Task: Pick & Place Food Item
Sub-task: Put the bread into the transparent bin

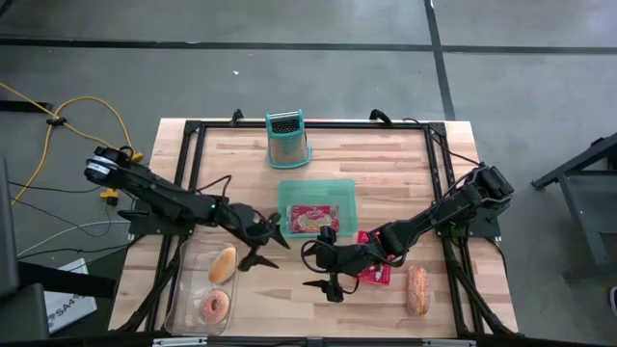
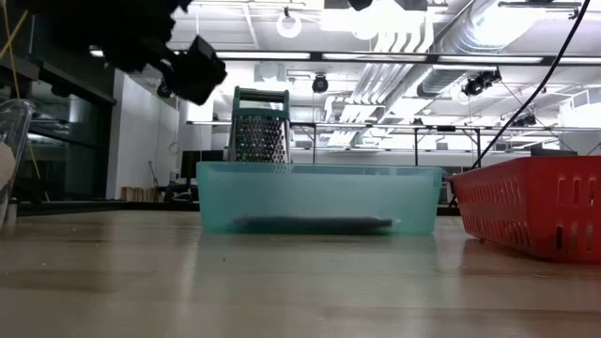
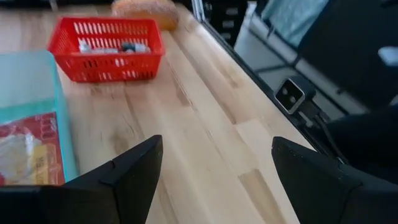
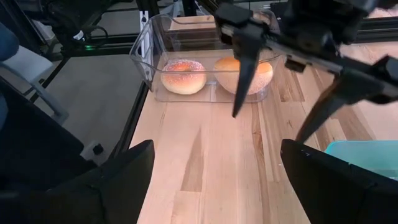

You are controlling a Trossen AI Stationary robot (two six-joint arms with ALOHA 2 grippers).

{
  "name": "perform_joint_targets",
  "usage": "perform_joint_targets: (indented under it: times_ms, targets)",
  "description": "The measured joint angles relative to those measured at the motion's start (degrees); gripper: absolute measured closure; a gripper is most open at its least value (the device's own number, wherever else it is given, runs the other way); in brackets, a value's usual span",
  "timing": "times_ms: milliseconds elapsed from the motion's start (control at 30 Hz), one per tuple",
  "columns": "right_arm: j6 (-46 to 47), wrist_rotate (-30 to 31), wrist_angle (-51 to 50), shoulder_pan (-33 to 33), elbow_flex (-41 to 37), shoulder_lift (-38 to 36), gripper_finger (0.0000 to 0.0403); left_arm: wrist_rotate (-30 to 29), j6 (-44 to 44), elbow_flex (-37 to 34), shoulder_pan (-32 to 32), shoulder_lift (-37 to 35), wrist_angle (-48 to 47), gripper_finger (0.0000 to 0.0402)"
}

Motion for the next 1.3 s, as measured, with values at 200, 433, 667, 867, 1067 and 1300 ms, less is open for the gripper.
perform_joint_targets:
  times_ms: [200, 433, 667, 867, 1067, 1300]
  targets:
    - [0.00, 0.00, 0.04, -0.02, 0.02, 0.00, 0.0064, 0.14, -0.83, -4.88, 1.71, 3.83, 13.62, 0.0107]
    - [0.00, 0.00, 0.44, -0.01, 0.04, 0.00, 0.0064, -2.84, 0.23, -4.88, 1.80, 5.09, 17.67, 0.0107]
    - [0.00, 0.00, 0.92, -0.01, 0.04, 0.00, 0.0064, -5.11, -0.73, -4.90, 1.80, 5.07, 19.07, 0.0107]
    - [0.00, 0.00, 1.09, -0.01, 0.04, 0.00, 0.0064, -5.12, -0.65, -4.92, 1.80, 5.06, 19.92, 0.0107]
    - [0.00, 0.00, 1.21, -0.01, 0.04, 0.00, 0.0064, -5.15, -0.63, -4.92, 1.80, 5.06, 19.97, 0.0107]
    - [0.00, 0.00, 1.25, 0.00, 0.04, 0.00, 0.0064, -5.19, -0.49, -4.92, 1.80, 5.06, 19.92, 0.0107]
